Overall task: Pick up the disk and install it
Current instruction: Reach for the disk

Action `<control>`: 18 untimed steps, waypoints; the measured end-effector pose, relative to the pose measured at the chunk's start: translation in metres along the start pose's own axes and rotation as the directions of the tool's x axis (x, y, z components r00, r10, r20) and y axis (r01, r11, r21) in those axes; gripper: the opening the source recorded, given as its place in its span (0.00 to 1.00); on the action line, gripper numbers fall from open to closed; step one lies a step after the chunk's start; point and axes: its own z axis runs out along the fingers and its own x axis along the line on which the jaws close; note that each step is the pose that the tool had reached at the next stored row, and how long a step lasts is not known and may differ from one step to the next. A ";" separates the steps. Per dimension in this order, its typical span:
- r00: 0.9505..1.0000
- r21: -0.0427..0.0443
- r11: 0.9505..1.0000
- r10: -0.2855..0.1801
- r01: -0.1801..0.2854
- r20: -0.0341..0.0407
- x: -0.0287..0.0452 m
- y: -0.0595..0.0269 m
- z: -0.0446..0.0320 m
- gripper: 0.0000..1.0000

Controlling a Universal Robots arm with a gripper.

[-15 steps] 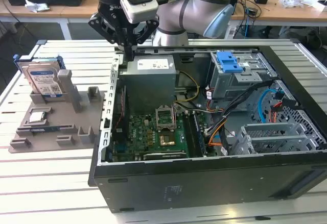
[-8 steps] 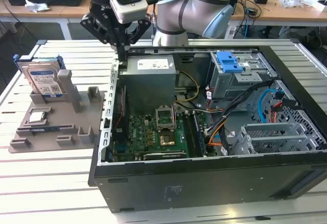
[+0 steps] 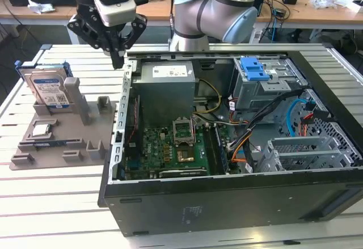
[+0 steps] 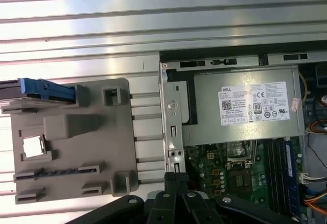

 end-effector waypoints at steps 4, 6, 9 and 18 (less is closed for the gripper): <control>1.000 0.000 1.000 0.000 0.000 0.000 0.0190 -0.0014 -0.0004 0.11; 1.000 0.000 1.000 0.000 0.000 0.000 0.0291 -0.0021 -0.0006 0.11; 1.000 0.000 1.000 0.000 0.000 0.000 0.0410 -0.0030 -0.0008 0.11; 1.000 0.000 1.000 0.000 0.000 0.000 0.0815 -0.0044 -0.0011 0.11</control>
